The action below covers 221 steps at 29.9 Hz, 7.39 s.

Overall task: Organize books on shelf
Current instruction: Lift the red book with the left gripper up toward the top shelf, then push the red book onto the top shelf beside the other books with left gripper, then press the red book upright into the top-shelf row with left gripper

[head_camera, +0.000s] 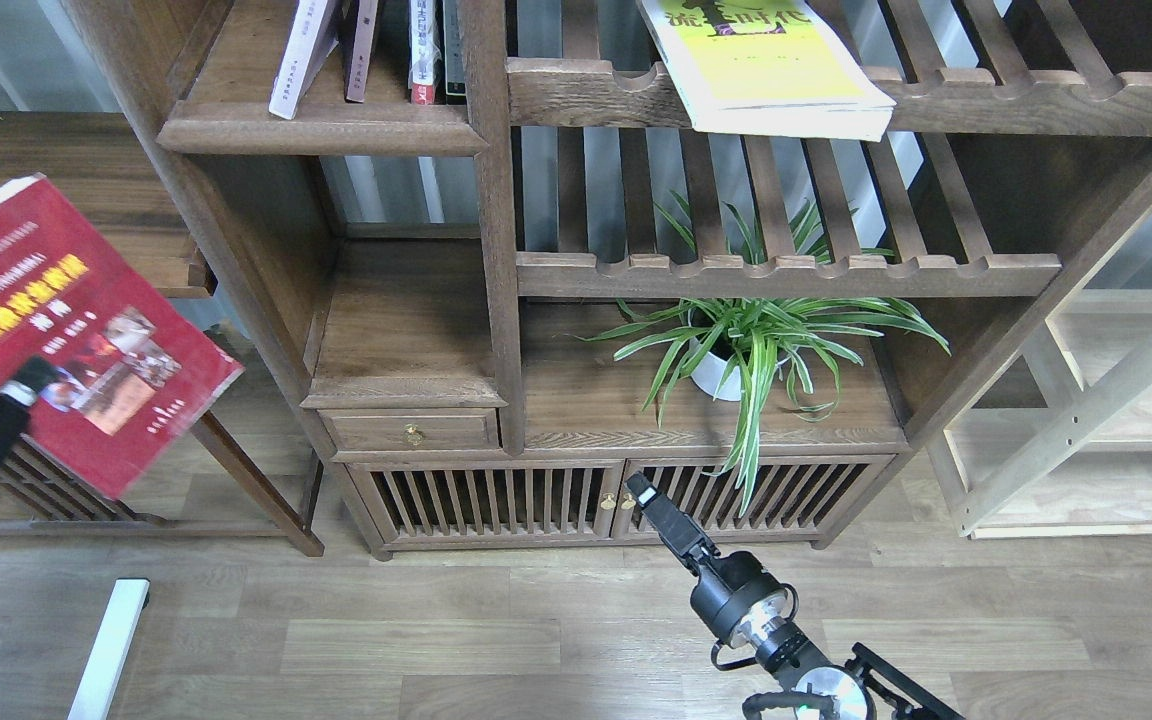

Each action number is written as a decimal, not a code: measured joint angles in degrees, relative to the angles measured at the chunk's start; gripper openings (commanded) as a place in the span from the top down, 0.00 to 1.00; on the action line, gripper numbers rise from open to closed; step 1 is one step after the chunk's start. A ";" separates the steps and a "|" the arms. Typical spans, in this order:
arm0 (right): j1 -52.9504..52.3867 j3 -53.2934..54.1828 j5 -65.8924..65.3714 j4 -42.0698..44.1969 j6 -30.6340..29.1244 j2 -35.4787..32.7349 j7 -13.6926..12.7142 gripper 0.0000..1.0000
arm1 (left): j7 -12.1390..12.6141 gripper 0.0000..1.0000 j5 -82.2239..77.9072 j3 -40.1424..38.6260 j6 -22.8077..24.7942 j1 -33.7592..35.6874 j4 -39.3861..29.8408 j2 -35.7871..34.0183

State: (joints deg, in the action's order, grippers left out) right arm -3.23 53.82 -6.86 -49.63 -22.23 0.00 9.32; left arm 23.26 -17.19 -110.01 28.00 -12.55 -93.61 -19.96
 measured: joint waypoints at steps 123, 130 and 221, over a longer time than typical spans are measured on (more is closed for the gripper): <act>6.30 0.33 -0.08 -6.52 -5.76 -0.01 0.27 0.01 | 4.47 0.99 -16.03 40.40 -22.38 68.52 23.68 -5.84; 6.73 0.25 -0.14 -7.15 -5.76 0.00 0.20 0.01 | -0.87 0.99 -16.63 42.32 -22.07 70.02 26.31 -5.85; 10.17 1.12 -0.26 -7.67 -5.77 -0.01 0.09 0.01 | -14.83 0.66 -15.94 50.85 -22.38 80.15 40.10 1.96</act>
State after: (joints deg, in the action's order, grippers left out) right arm 6.94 54.93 -7.12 -57.30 -28.00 0.00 9.40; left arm 8.43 -33.13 -59.16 5.62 67.60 -53.50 -17.99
